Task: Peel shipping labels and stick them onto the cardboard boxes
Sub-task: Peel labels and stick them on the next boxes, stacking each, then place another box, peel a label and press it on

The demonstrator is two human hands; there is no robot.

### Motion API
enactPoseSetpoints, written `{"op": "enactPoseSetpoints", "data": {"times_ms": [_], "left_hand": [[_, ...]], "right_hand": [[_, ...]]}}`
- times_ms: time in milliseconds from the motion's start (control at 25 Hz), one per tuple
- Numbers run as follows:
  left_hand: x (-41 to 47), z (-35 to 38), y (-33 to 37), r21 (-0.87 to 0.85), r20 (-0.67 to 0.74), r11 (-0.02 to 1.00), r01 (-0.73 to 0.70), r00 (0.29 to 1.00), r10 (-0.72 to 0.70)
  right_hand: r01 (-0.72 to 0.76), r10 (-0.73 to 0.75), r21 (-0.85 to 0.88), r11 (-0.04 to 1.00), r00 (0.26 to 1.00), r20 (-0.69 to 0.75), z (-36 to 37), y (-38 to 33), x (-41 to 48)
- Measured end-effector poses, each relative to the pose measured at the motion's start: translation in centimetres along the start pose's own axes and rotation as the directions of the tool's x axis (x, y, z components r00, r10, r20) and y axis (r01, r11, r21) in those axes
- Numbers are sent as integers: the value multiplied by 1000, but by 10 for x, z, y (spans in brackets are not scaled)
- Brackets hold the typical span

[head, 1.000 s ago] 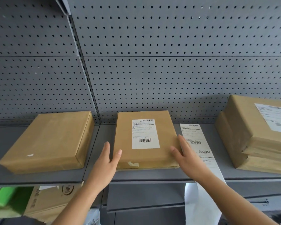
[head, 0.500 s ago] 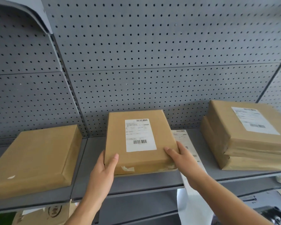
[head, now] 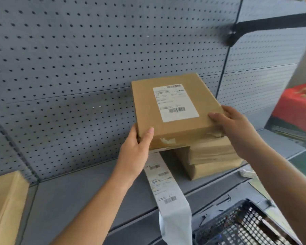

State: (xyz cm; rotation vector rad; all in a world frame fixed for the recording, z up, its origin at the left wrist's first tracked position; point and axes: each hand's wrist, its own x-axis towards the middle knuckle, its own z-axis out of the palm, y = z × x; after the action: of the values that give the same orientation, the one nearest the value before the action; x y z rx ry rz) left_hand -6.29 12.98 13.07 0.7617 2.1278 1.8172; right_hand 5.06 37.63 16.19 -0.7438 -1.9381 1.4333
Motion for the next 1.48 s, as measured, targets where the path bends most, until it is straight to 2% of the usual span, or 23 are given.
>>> {"op": "enactPoseSetpoints", "data": {"times_ms": [200, 400, 640, 800, 920, 960, 1040, 1120, 1200, 1280, 1400, 1480], "left_hand": [[44, 77, 11, 33, 128, 999, -20, 992, 16], [67, 123, -2, 87, 168, 996, 38, 984, -52], [77, 139, -11, 161, 139, 986, 54, 987, -77], [78, 138, -9, 137, 143, 989, 46, 988, -65], [73, 132, -8, 126, 169, 990, 57, 983, -78], [69, 129, -7, 137, 169, 988, 73, 981, -96], [60, 114, -8, 161, 141, 983, 93, 983, -116], [51, 86, -11, 152, 76, 986, 70, 994, -83], [42, 49, -12, 161, -15, 986, 41, 999, -39], [30, 4, -13, 183, -140, 983, 31, 990, -5], [5, -74, -17, 243, -329, 968, 62, 944, 22], [-19, -131, -27, 356, -454, 928, 113, 888, 67]], "right_hand": [[-32, 32, 0, 999, 995, -98, -71, 17, 37], [-127, 125, -2, 992, 984, -124, -102, 50, 67], [-175, 172, -29, 984, 981, -86, -109, 77, 84], [-164, 162, -25, 986, 984, -81, -109, 75, 87], [-162, 151, -78, 984, 980, -133, -102, 68, 81], [-139, 115, -111, 984, 973, -198, -98, 66, 77], [-20, -47, -193, 981, 940, -337, -85, 54, 63], [160, -258, -281, 946, 898, -357, -60, 38, 45], [330, -427, -334, 883, 861, -278, -26, 21, 28], [468, -529, -313, 826, 836, -148, 18, 5, 15], [558, -561, -232, 796, 826, 61, 89, -10, 4], [607, -568, -228, 761, 794, 217, 140, -15, -8]]}}
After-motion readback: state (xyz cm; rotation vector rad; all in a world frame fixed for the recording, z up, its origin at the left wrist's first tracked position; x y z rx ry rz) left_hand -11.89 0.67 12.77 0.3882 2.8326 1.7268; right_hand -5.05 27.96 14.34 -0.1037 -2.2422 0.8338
